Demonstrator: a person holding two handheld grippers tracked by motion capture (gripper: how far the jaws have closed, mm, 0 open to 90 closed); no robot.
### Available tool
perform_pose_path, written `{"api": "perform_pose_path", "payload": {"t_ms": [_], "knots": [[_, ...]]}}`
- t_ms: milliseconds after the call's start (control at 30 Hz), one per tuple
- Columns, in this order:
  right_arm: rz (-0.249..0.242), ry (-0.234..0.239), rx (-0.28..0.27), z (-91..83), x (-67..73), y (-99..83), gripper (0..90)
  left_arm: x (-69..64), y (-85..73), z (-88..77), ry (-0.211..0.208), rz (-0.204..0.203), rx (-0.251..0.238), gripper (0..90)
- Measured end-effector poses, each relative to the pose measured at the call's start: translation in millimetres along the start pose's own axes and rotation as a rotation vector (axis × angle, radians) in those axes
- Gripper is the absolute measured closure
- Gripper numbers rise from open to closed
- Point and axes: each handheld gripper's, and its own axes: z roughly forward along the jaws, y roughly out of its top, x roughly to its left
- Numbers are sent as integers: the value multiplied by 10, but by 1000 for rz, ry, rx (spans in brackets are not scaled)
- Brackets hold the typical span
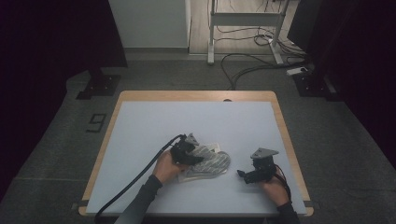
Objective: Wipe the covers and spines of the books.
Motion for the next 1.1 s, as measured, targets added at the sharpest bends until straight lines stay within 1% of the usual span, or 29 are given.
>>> {"api": "perform_pose_path", "payload": {"t_ms": [333, 700, 933, 1100], "knots": [[-1, 0, 0, 0, 0, 0, 0, 62, -228, -188, 22, -27, -7, 626], [0, -1, 0, 0, 2, 0, 0, 74, -428, -352, 42, -51, -11, 625], [0, -1, 0, 0, 2, 0, 0, 35, -529, -403, 26, -55, -30, 622], [1, 0, 0, 0, 2, 0, 0, -50, -584, -435, 14, -46, -30, 622]]}}
